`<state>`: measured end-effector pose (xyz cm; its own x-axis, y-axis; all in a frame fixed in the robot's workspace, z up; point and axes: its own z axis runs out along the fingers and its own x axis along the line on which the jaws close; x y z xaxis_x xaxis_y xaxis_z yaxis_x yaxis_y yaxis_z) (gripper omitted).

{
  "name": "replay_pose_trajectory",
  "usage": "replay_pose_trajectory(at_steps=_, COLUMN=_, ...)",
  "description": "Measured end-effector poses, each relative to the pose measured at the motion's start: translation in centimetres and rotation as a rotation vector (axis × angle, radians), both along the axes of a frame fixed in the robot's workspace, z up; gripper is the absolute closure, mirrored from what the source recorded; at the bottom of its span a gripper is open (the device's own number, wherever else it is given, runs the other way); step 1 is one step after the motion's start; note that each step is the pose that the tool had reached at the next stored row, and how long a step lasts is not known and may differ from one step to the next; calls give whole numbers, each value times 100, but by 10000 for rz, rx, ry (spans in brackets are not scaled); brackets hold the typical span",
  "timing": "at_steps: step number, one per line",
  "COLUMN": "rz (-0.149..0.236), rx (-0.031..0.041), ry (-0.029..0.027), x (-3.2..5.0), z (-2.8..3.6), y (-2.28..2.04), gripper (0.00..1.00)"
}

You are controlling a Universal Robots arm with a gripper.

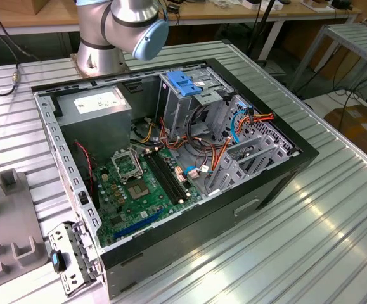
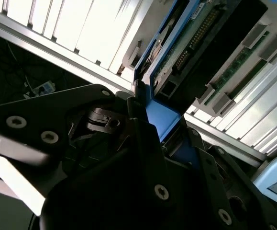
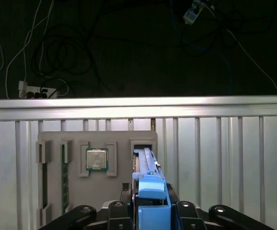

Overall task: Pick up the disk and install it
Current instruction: 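Pick up the disk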

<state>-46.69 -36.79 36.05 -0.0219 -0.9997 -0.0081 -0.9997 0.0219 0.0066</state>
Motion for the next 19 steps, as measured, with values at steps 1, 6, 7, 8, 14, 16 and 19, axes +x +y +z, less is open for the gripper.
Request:
replay_pose_trajectory(at_steps=1, rz=0, rx=-1, ry=0, x=0, z=19, y=0, gripper=63)
replay_pose_trajectory(at_steps=6, rz=-1, rx=-2, ry=0, x=0, z=149, y=0, gripper=63)
replay_pose_trajectory(at_steps=7, rz=0, rx=-1, ry=-1, x=0, z=171, y=0, gripper=63)
replay_pose_trajectory(at_steps=8, rz=0, rx=-2, ry=0, x=0, z=195, y=0, gripper=63)
replay_pose_trajectory(at_steps=14, rz=0, rx=-1, ry=0, x=0, z=355, y=0, gripper=63)
replay_pose_trajectory(at_steps=16, rz=0, rx=-1, ry=0, x=0, z=407, y=0, gripper=63)
replay_pose_trajectory(at_steps=19, rz=0, rx=0, ry=-2, x=-1, z=446, y=0, gripper=63)
